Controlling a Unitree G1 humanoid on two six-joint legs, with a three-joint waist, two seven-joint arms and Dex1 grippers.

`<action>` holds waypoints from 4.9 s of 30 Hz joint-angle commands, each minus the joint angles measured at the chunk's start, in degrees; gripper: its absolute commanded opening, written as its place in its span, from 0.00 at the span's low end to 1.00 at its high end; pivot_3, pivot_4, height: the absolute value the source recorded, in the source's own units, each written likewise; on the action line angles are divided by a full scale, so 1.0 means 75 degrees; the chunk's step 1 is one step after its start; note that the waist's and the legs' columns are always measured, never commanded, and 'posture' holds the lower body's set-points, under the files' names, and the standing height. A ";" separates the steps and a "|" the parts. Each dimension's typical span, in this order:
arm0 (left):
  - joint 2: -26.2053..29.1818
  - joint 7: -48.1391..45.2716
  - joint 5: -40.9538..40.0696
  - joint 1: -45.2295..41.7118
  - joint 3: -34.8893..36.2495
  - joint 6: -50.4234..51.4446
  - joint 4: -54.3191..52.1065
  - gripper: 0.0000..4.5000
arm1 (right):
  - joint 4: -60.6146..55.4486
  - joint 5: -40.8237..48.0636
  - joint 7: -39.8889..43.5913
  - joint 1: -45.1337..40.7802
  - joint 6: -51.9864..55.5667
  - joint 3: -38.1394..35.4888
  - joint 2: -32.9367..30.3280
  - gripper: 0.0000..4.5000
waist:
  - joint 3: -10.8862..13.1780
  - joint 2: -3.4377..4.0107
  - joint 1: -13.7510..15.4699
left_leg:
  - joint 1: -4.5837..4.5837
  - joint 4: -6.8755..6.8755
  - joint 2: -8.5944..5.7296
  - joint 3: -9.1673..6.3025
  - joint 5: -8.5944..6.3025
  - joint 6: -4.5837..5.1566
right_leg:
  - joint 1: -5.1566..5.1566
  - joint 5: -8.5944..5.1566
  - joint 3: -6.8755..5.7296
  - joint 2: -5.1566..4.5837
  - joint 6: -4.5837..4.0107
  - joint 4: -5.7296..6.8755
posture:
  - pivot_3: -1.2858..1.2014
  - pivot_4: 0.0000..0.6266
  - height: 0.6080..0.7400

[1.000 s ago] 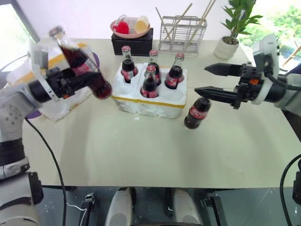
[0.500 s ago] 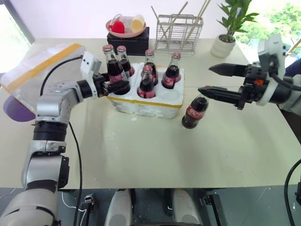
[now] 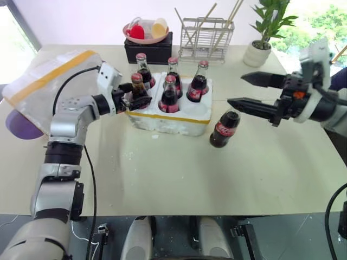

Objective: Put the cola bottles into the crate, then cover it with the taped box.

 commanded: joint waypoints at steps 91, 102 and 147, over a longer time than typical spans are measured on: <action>0.1538 -0.0254 -0.2002 0.1546 0.0709 0.1679 -0.4055 1.00 | 0.3730 -0.4237 -0.0534 -0.1131 -0.3124 0.2822 0.3946 0.99 | 0.0005 0.0026 -0.0151 | 0.0113 -0.0029 0.0006 -0.0001 -0.0002 -0.0001 | 0.0098 -0.0021 0.0012 0.0013 -0.0025 -0.0008 | 0.52 0.24 1.00; 0.1510 -0.0286 -0.1905 0.1441 0.0620 0.1602 -0.3927 1.00 | 0.3545 -0.4304 -0.0618 -0.0994 -0.3115 0.2634 0.4015 0.99 | 0.0006 0.0026 -0.0193 | 0.0116 -0.0038 0.0008 -0.0001 -0.0003 -0.0001 | 0.0091 -0.0019 0.0010 0.0017 -0.0021 -0.0006 | 0.52 0.24 1.00; 0.5988 -0.4257 0.4841 -0.2145 -0.1341 -0.2848 0.6472 1.00 | 0.1568 -0.1144 0.3404 -0.1609 -0.0773 0.0546 -0.0854 0.99 | 0.0013 0.0003 -0.0011 | -0.0019 -0.0103 0.0008 0.0099 0.0011 -0.0021 | -0.0126 -0.0019 -0.0004 -0.0027 -0.0029 0.0023 | 0.52 0.24 1.00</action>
